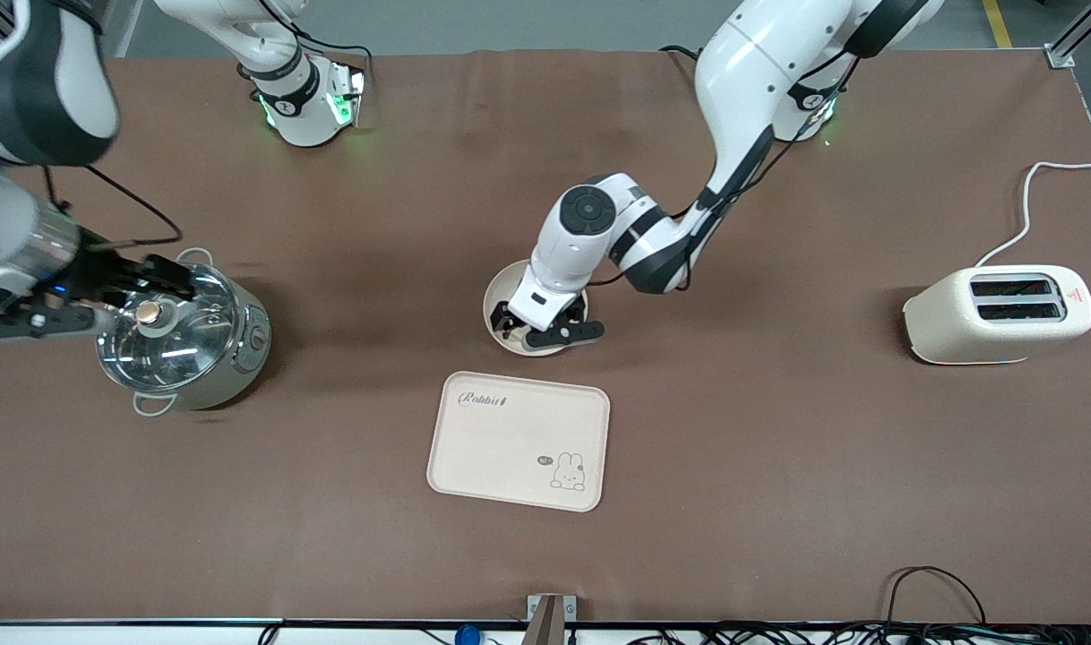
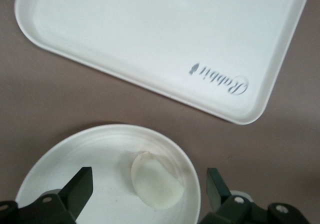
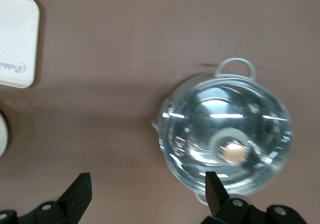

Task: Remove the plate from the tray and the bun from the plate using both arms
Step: 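Grasp the bun with the left gripper while the right gripper withdraws, then carry the bun with the left gripper toward the toaster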

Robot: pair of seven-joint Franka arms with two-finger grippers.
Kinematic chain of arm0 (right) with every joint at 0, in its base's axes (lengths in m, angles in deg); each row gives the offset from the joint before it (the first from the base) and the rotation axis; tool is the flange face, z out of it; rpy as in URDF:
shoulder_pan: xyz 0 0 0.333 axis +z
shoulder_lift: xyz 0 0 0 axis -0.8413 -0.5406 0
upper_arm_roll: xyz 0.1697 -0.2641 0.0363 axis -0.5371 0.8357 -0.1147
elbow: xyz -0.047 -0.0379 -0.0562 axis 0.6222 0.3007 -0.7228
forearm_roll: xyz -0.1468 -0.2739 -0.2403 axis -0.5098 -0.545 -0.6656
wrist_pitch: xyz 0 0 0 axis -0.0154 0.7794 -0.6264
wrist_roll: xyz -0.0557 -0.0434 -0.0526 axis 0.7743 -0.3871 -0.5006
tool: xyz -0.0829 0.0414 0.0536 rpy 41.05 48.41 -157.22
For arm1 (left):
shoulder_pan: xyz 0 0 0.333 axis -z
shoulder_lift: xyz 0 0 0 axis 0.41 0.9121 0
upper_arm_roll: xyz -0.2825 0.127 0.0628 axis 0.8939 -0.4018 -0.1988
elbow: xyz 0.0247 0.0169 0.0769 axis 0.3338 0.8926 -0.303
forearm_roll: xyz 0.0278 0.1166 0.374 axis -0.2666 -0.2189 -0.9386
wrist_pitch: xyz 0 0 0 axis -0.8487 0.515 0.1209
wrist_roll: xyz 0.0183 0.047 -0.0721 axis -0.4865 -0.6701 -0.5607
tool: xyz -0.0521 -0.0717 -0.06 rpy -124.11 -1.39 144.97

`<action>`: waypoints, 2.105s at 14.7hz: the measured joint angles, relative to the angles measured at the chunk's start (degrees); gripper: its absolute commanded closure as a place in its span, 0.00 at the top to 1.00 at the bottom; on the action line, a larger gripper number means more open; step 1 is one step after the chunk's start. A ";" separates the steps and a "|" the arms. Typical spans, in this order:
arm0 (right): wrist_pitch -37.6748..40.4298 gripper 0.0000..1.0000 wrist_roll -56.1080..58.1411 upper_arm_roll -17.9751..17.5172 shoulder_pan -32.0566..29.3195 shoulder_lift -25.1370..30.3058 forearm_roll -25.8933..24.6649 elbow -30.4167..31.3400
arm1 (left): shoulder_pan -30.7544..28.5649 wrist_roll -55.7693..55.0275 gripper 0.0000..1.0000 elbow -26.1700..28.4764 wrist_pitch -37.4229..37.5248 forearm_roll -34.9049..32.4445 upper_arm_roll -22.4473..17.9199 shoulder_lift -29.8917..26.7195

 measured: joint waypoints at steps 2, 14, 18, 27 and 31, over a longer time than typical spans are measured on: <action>3.46 1.00 1.36 2.40 -0.03 1.57 -0.41 -1.58 | 1.20 -1.80 0.98 -0.18 0.00 -0.77 -0.52 1.82; 9.74 1.00 1.78 0.98 0.54 9.28 -5.64 -5.43 | 3.98 -10.41 0.00 -1.93 -0.51 -3.26 -2.48 4.47; 9.83 1.00 1.78 0.92 0.54 9.21 -5.67 -5.42 | 4.00 -11.09 0.00 -2.25 -0.51 -3.26 -2.49 4.36; 9.76 1.00 1.78 -0.08 1.20 9.21 -5.70 -5.57 | -12.46 26.07 0.00 -2.10 25.71 -3.26 -2.52 -11.39; 9.37 1.00 1.78 0.02 1.20 9.20 -5.71 -5.69 | -25.26 42.71 0.04 3.60 23.83 -3.23 -2.47 -10.60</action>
